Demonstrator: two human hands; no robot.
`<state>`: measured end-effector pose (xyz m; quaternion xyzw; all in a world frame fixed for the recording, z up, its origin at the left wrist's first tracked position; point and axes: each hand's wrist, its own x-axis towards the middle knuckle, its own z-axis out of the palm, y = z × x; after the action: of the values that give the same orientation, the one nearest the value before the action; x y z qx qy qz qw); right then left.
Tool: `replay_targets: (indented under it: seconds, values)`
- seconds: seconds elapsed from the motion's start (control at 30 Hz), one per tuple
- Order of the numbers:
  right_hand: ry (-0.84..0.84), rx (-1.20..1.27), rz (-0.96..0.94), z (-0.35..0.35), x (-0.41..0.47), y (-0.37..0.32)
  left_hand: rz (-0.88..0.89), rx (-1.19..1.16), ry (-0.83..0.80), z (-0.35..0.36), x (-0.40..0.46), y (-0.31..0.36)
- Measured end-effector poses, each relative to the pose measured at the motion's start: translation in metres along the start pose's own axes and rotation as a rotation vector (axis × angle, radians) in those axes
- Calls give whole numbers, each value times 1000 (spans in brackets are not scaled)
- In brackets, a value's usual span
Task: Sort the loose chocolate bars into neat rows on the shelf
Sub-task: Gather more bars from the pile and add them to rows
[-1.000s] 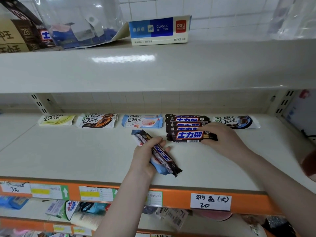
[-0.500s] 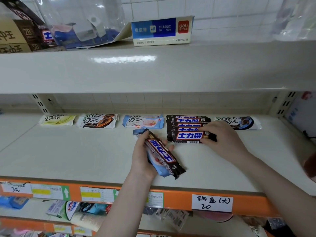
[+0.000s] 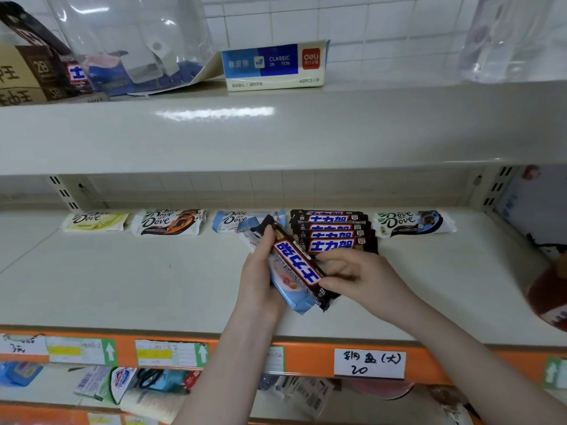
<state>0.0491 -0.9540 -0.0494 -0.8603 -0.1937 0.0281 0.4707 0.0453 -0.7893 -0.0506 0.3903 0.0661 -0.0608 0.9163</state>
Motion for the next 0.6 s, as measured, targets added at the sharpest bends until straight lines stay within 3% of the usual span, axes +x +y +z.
replay_targets:
  seconds: [0.33,0.6]
  values:
    - [100,207,83,2,0,-1,13,127,130,-1,-3,-10]
    - [165,247,28,-19,13,-12,51,311,34,-2,-5,-2]
